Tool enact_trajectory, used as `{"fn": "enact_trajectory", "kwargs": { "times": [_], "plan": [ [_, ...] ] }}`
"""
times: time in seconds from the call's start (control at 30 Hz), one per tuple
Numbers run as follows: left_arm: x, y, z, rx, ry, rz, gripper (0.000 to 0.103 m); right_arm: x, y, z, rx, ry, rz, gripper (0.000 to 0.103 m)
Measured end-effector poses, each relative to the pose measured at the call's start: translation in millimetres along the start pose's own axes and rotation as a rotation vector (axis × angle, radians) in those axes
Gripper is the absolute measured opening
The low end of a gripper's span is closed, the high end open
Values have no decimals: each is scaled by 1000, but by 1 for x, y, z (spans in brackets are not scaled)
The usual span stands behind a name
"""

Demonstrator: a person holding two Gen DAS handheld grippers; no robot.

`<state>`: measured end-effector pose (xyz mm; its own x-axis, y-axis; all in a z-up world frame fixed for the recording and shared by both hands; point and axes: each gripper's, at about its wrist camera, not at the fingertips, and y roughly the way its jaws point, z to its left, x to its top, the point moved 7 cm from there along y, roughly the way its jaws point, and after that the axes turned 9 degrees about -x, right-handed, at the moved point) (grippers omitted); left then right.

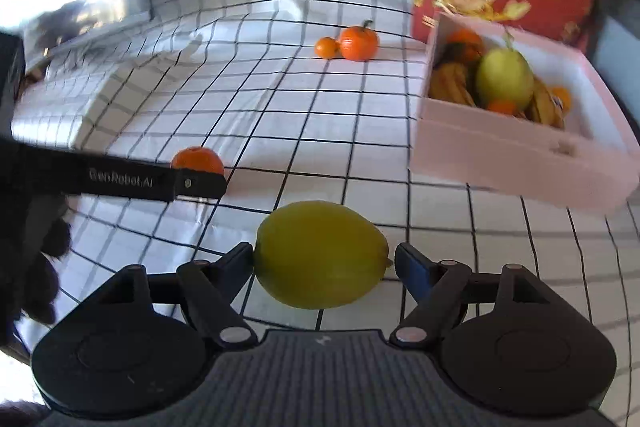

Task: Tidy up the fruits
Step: 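Carry the pear with the right tool while the left tool holds the tangerine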

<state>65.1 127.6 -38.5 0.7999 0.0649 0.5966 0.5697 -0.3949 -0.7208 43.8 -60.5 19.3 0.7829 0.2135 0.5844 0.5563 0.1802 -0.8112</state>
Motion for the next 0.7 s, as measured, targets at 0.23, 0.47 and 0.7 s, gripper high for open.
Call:
{"fn": "enact_trajectory", "kwargs": {
  "times": [0.23,0.47,0.7],
  "plan": [
    [-1,0,0,1,6,2,48,9,-22,-28,67,192,16,78],
    [-1,1,0,1,11,2,48,-23,-8,-44,163,402,112,79],
    [-1,1,-1,3,14,3,48,-34,-7,-10,211,275,149,69]
  ]
}}
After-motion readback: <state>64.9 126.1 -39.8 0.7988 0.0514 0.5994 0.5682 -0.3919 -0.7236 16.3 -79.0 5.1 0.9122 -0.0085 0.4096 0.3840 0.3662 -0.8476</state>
